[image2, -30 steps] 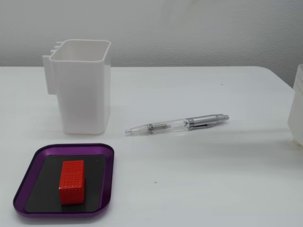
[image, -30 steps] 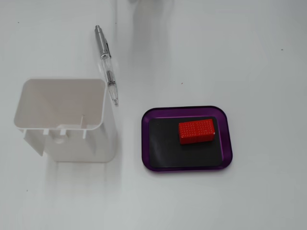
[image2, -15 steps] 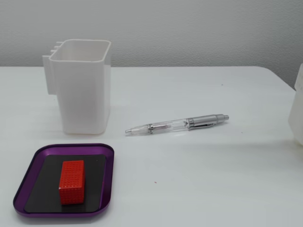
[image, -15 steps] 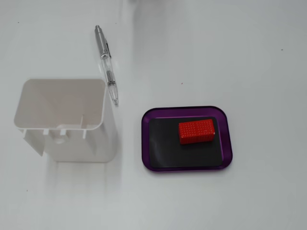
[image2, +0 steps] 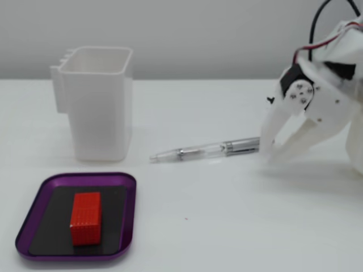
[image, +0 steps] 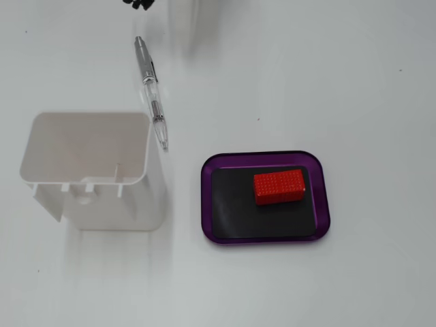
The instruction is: Pick up the pen and put it in the pen holder.
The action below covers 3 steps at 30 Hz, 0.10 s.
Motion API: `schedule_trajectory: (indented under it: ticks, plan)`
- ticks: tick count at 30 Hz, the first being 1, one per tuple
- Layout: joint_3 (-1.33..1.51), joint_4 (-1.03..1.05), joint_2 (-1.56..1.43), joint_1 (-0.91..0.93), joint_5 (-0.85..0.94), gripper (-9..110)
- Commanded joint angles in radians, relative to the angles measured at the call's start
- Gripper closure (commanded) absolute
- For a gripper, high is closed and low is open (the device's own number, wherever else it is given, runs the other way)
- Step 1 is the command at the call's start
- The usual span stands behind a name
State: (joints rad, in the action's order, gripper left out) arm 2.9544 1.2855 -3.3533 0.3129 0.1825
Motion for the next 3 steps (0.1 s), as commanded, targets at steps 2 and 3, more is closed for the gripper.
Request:
schedule_trajectory:
  ticks: [2,3]
  plan:
    - [0.054,-0.012,-0.057,-0.003,0.000,102]
    - [0.071,-0.012,-0.057,-0.003,0.000,102]
